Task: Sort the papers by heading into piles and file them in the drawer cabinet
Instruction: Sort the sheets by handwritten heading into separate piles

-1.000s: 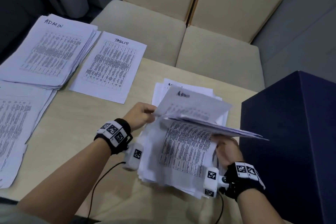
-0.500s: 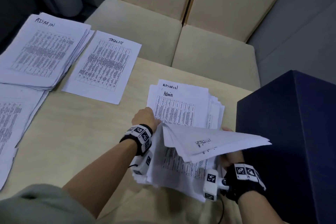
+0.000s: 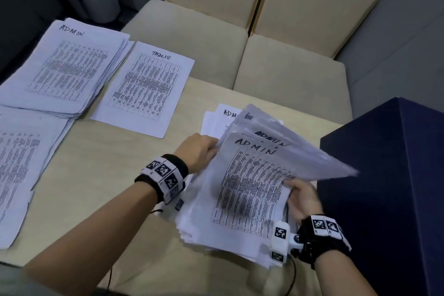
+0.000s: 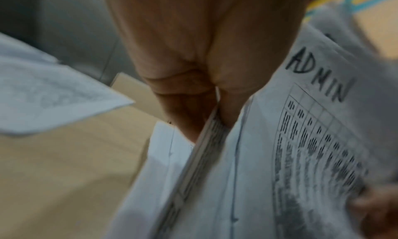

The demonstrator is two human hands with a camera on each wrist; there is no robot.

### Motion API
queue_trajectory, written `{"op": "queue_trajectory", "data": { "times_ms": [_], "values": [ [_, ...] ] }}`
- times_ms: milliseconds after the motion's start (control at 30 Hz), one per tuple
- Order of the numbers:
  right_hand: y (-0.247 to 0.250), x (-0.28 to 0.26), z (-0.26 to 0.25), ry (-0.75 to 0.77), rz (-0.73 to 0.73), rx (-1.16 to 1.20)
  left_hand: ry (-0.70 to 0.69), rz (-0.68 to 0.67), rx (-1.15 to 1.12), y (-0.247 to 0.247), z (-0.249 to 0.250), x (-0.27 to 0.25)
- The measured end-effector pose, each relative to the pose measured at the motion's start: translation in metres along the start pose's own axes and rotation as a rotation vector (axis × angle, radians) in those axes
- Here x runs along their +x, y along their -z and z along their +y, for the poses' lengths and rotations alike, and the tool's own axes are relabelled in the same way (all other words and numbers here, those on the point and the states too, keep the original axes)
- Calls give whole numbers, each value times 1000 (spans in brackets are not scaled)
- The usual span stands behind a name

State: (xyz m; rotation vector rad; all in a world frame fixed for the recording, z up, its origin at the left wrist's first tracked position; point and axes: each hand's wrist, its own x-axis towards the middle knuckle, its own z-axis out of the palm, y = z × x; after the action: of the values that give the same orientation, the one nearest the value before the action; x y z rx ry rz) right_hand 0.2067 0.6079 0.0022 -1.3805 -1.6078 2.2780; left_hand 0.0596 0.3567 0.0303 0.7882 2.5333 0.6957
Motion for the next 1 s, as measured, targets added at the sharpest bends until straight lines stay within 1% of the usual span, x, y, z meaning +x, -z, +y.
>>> {"op": "queue_trajectory", "data": {
  "times_ms": [33, 67, 133, 167, 200, 233, 267, 300, 333, 367, 400, 467, 500, 567, 700, 767, 800, 900, 1000],
  "values": [
    [0, 2, 1, 16, 3, -26, -46, 2, -171, 0, 1, -2],
    [-2, 1, 0, 25, -1, -51, -74, -29, -357, 0, 2, -4],
    [-2, 1, 2, -3, 14, -63, -70, -152, -703, 2, 9, -7],
    [0, 1, 3, -25, 35, -67, -35, -195, -835, 1, 11, -7],
    [1, -1, 2, -31, 51, -73, 24, -203, -934, 1, 13, -7],
    [2, -3, 0, -23, 49, -60, 106, -169, -1001, -2, 13, -5],
    [4, -5, -1, -17, 30, -29, 200, -97, -1031, -6, 11, -1],
    [5, -7, -2, -22, 28, 9, 297, 5, -991, -12, 8, 4],
    [6, -7, -2, -18, 34, 30, 384, 109, -870, -19, 3, 10],
    [7, -5, -1, -13, 68, 34, 448, 161, -695, -26, 0, 14],
    [8, -2, 0, 13, 89, 37, 496, 151, -509, -33, -2, 18],
    [7, 0, -1, 35, 138, 53, 546, 37, -239, -47, -2, 21],
    [5, -3, -4, 25, 133, 61, 548, -7, -160, -52, -1, 21],
    [4, -9, -10, 29, 102, 93, 534, -12, -81, -59, 2, 21],
    [4, -8, -13, 33, 118, 105, 480, 96, -137, -58, 0, 20],
    [3, -6, -13, 17, 128, 123, 418, 111, -165, -50, -7, 19],
    [3, -4, -12, 17, 116, 121, 368, 106, -218, -44, -10, 16],
    [0, -6, -14, 9, 62, 56, 197, 55, -485, -28, -12, 5],
    [-4, -3, -13, 33, 78, -9, 114, -67, -667, -22, -5, -4]
  ]
}}
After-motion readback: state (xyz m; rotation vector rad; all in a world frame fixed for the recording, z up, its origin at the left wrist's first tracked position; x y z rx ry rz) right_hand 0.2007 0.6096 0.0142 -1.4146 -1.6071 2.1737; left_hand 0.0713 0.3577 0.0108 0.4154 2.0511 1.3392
